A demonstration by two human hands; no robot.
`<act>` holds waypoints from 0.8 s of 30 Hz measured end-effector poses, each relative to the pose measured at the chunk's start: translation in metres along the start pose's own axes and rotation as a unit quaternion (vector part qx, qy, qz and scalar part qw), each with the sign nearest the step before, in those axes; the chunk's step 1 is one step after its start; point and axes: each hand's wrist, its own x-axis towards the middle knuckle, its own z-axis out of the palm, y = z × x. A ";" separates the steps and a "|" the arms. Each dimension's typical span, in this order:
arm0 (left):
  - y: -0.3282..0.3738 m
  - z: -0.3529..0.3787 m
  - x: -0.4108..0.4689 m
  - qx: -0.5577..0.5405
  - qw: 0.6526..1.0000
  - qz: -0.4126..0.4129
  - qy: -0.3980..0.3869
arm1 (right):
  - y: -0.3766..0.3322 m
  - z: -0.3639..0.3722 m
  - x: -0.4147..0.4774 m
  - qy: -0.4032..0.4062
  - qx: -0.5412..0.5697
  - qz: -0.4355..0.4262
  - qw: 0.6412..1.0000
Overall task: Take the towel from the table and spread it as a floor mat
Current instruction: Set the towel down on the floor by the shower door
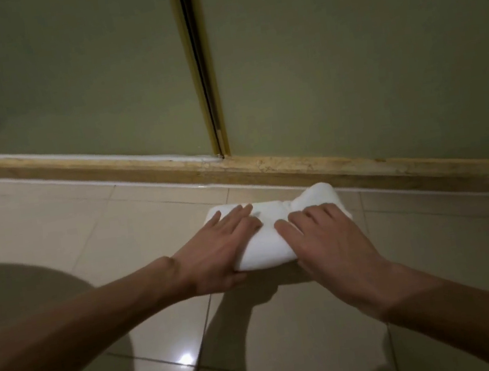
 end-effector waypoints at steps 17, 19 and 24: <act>0.040 0.062 -0.038 0.070 0.989 0.004 -0.134 | -0.040 0.052 -0.067 -0.083 -0.033 0.004 0.996; 0.042 0.066 -0.039 0.086 0.987 0.004 -0.133 | -0.040 0.057 -0.068 -0.091 -0.028 0.002 0.995; 0.044 0.074 -0.040 0.088 0.987 0.008 -0.133 | -0.043 0.068 -0.071 -0.103 -0.022 -0.004 0.994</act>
